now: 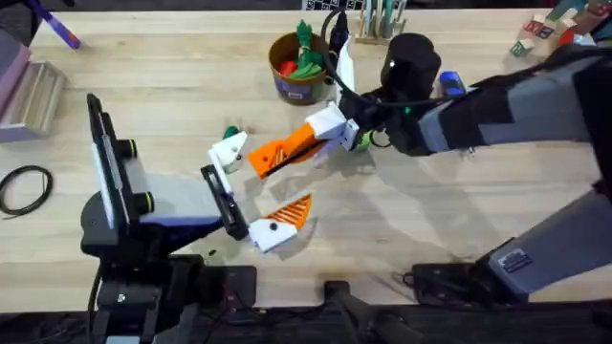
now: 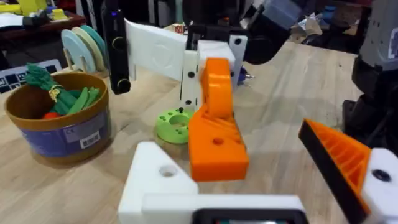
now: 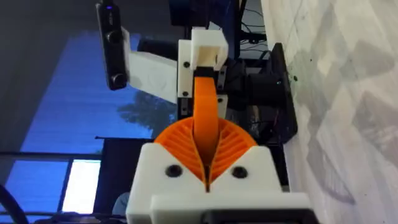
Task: Pick up the gripper from the table and insert it into the empty holder that is missing its gripper. Then pick up a screw, insert it into the mounting hole, and use the screwdriver to tighten it. Finally, clean up the table by picking up the vegetable and placing it into the bucket.
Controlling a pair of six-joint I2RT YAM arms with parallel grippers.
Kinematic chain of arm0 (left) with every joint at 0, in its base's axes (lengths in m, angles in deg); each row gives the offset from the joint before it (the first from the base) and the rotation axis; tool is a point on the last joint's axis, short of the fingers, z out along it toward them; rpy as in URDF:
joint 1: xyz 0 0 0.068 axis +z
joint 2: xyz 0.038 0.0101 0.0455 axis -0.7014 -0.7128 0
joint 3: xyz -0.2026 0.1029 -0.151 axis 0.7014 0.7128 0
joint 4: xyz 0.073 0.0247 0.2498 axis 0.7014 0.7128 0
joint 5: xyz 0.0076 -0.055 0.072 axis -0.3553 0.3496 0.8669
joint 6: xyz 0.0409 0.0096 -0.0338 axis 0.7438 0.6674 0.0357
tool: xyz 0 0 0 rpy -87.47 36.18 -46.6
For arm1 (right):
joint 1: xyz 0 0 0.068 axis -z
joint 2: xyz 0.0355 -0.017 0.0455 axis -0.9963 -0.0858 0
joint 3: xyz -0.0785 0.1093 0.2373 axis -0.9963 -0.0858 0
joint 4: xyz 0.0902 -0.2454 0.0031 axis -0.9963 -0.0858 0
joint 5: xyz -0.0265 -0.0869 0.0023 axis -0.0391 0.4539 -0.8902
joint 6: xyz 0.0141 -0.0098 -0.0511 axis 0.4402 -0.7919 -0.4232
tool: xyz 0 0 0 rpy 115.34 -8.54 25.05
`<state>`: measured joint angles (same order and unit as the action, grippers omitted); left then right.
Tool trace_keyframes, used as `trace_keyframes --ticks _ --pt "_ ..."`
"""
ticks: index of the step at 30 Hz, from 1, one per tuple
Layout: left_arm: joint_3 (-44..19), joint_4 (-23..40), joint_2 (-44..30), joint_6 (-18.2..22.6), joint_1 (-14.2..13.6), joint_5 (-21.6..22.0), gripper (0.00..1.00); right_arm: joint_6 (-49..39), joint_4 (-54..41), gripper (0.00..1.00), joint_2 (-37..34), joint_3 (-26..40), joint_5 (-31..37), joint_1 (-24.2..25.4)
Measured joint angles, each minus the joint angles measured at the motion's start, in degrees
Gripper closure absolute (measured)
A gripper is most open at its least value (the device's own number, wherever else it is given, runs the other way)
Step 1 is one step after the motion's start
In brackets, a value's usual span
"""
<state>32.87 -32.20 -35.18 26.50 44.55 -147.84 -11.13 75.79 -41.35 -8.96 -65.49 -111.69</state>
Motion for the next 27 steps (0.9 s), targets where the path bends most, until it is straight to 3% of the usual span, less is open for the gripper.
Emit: trace_keyframes --ticks 27 --pt "0.0 0.0 0.0 0.0 0.02 0.08 0.015 -1.25 -1.33 0.993 -1.73 4.38 0.0 -1.14"
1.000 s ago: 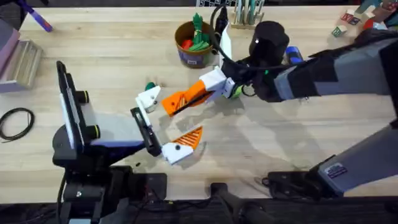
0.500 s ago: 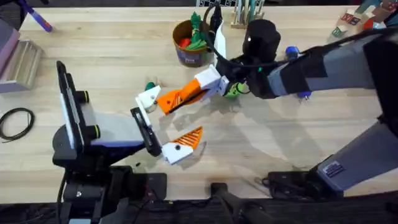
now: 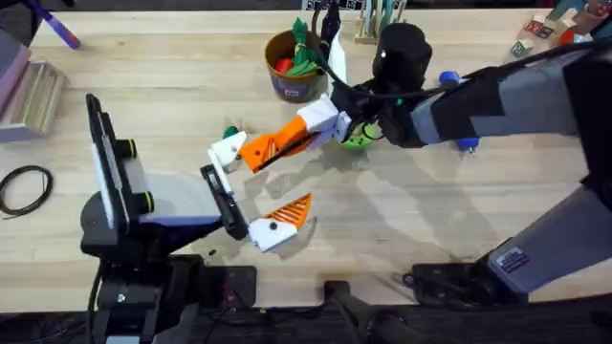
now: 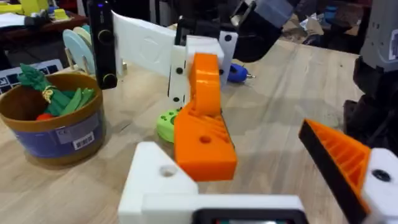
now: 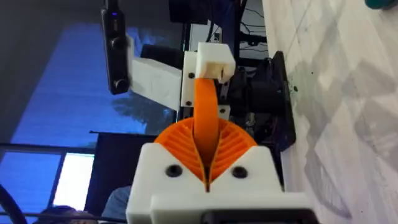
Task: Pick up the gripper from the table and insert it into the empty holder that is missing its gripper. Then pick up a screw, insert it into the mounting hole, and use the screwdriver to tighten it. Finally, clean up the table by picking up the vegetable and placing it into the bucket.
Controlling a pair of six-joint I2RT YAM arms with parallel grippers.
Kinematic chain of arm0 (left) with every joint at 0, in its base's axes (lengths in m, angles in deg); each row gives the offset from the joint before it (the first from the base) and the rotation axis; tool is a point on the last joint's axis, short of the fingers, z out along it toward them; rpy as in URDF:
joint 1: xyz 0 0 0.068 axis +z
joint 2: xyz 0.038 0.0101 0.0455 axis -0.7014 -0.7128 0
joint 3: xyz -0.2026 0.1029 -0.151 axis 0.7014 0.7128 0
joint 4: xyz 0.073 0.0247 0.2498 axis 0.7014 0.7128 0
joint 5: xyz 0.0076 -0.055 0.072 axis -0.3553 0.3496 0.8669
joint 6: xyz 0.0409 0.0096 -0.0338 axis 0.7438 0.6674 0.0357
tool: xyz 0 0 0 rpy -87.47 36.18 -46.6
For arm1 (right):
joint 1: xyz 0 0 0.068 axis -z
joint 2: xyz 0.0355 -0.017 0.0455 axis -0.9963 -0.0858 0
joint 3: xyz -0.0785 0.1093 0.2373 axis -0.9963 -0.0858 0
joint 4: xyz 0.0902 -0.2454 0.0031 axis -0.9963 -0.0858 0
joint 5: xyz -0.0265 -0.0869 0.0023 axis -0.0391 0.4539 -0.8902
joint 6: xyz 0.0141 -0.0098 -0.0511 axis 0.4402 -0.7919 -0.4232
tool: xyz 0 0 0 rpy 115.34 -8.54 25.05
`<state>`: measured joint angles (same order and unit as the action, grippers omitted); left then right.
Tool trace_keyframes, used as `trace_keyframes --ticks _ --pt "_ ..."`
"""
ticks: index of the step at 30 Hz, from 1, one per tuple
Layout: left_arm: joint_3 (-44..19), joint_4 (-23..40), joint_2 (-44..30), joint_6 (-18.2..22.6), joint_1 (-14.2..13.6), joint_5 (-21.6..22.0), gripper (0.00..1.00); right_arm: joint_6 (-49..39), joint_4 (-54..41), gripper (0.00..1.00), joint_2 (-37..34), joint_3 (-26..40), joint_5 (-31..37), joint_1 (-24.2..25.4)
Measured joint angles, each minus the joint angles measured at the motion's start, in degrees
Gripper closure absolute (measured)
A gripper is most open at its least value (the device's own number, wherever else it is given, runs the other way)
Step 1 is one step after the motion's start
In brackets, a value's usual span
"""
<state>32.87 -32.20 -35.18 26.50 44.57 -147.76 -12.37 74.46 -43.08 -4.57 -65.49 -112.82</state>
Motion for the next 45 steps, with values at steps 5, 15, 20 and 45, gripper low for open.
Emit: trace_keyframes --ticks 5,15,20,45 --pt "0.0 0.0 0.0 -0.01 0.0 0.01 0.015 0.06 -0.45 0.993 -0.01 0.02 0.0 0.0" --pt "0.0 0.0 0.0 -0.04 0.0 0.2 0.015 -0.47 -0.22 0.993 -0.87 0.44 -0.01 -0.07" --pt "0.0 0.0 0.0 -0.04 0.0 0.18 0.015 -0.38 -0.2 0.993 -0.87 0.44 0.0 -0.07" --pt "0.0 -0.07 0.0 -0.02 0.11 0.96 0.015 0.2 -0.91 0.993 -0.87 0.84 0.86 -0.39"
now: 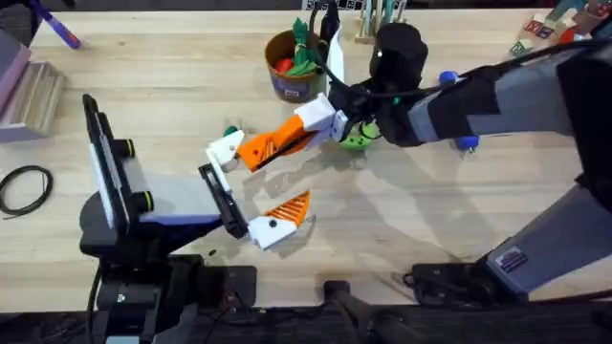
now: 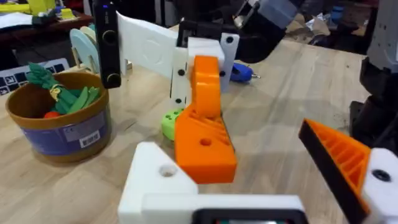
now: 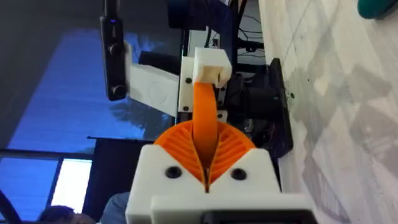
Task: Pick up the gripper from the table and insert it into the empty holder that is missing its gripper. Then pick up a screw, insert it into the mounting hole, and use the screwdriver to tighten it. Finally, clean up the table by picking up the vegetable and placing it into the bucket.
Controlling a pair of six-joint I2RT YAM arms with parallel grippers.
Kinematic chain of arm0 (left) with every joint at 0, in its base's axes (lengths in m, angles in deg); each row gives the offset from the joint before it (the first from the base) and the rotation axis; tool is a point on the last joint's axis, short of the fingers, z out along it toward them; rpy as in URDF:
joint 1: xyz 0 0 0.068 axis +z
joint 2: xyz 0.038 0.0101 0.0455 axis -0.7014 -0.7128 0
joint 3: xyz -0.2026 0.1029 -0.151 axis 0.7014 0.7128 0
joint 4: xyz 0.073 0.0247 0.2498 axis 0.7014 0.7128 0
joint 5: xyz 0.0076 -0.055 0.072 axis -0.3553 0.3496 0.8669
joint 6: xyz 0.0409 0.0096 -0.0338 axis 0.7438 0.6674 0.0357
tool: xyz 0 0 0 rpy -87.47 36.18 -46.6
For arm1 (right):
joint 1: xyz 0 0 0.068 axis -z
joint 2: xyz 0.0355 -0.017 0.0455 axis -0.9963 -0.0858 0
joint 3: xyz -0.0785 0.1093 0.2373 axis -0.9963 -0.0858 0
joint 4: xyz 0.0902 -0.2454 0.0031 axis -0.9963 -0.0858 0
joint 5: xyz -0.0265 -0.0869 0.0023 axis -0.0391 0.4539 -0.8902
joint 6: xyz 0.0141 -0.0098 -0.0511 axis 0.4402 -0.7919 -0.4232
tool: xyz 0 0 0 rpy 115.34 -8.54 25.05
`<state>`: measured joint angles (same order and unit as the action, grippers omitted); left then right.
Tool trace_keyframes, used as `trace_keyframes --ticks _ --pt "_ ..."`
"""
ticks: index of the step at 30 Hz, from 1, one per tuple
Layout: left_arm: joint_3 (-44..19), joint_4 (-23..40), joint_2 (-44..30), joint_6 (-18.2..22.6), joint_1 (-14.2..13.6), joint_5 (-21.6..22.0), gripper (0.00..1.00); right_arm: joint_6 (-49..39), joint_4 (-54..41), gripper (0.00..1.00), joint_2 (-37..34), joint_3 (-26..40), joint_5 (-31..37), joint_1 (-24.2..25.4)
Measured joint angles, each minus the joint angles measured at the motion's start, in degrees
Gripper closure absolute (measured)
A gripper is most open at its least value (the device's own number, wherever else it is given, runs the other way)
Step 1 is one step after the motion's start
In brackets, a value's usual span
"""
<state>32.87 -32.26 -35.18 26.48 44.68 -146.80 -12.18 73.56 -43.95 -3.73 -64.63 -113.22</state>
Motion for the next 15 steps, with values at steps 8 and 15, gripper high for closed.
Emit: trace_keyframes --ticks 8,15 --pt "0.0 -0.04 0.0 -0.01 0.0 0.31 0.016 0.0 -0.23 0.993 0.02 0.17 0.21 -0.09" --pt "0.0 -0.09 0.0 -0.02 0.0 0.5 0.015 -1.12 -2.21 0.993 0.02 0.69 0.17 -0.09"
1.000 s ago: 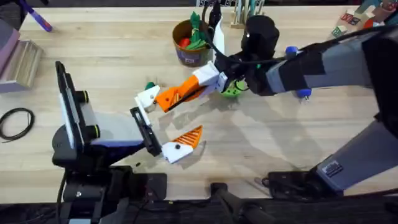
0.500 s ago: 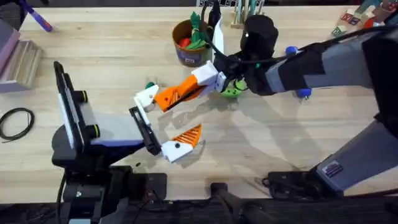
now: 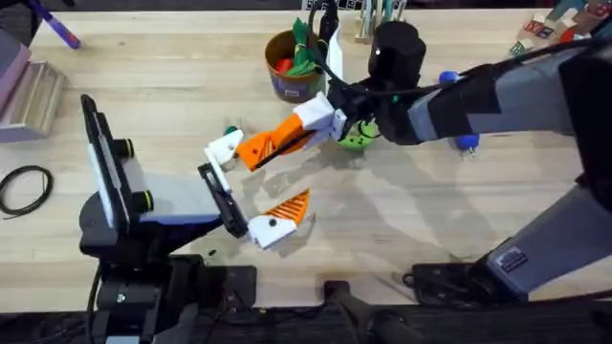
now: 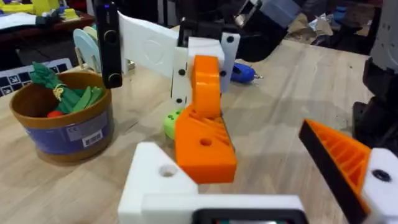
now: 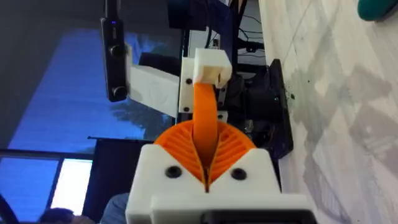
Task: Pick up the gripper from the table and insert it into the empty holder that is missing its gripper. Then pick up a screw, insert it into the mounting hole, and use the screwdriver to tighten it. Finally, clean up the table by picking up the vegetable and placing it into the bucket.
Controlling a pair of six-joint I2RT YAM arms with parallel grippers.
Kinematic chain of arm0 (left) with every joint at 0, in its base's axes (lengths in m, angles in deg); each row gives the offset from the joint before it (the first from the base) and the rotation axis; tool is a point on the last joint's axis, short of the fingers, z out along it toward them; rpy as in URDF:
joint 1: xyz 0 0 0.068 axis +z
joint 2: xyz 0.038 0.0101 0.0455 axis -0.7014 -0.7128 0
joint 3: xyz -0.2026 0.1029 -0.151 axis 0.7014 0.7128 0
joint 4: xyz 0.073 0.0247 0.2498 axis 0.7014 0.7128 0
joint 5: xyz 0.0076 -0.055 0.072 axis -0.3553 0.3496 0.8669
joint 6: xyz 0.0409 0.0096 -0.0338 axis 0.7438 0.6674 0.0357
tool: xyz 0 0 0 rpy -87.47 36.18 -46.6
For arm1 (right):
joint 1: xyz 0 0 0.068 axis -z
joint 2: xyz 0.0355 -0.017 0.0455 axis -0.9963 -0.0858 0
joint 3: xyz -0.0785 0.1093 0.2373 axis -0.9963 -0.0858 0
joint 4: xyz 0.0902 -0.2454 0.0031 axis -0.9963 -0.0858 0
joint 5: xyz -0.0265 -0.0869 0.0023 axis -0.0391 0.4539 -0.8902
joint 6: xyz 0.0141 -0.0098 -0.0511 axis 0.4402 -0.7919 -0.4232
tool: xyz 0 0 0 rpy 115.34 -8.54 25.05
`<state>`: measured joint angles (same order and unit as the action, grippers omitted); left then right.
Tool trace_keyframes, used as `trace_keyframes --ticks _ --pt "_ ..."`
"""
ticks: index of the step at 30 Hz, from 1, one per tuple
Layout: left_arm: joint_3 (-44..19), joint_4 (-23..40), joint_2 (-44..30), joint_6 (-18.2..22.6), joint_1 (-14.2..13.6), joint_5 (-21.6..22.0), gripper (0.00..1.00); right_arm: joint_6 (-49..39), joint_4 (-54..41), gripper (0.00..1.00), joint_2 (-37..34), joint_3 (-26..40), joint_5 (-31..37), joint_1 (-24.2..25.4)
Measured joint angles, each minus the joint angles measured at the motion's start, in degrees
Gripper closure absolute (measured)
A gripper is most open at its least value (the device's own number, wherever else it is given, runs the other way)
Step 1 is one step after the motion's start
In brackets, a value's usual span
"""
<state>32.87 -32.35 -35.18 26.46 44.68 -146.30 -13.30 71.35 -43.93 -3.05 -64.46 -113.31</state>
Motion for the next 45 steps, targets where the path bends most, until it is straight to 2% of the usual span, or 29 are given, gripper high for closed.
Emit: trace_keyframes --ticks 24,34,45 --pt "0.0 0.0 0.0 -0.27 0.0 -0.02 0.015 -2.05 -1.18 0.993 0.13 -0.02 0.02 0.0" --pt "0.0 0.15 0.0 -0.38 0.0 -1.39 0.014 0.53 -2.47 0.993 3.72 -5.08 2.02 0.76" --pt "0.0 0.17 0.0 -0.38 0.0 -1.52 0.015 0.77 -2.55 0.993 3.76 -5.46 3.46 0.76"
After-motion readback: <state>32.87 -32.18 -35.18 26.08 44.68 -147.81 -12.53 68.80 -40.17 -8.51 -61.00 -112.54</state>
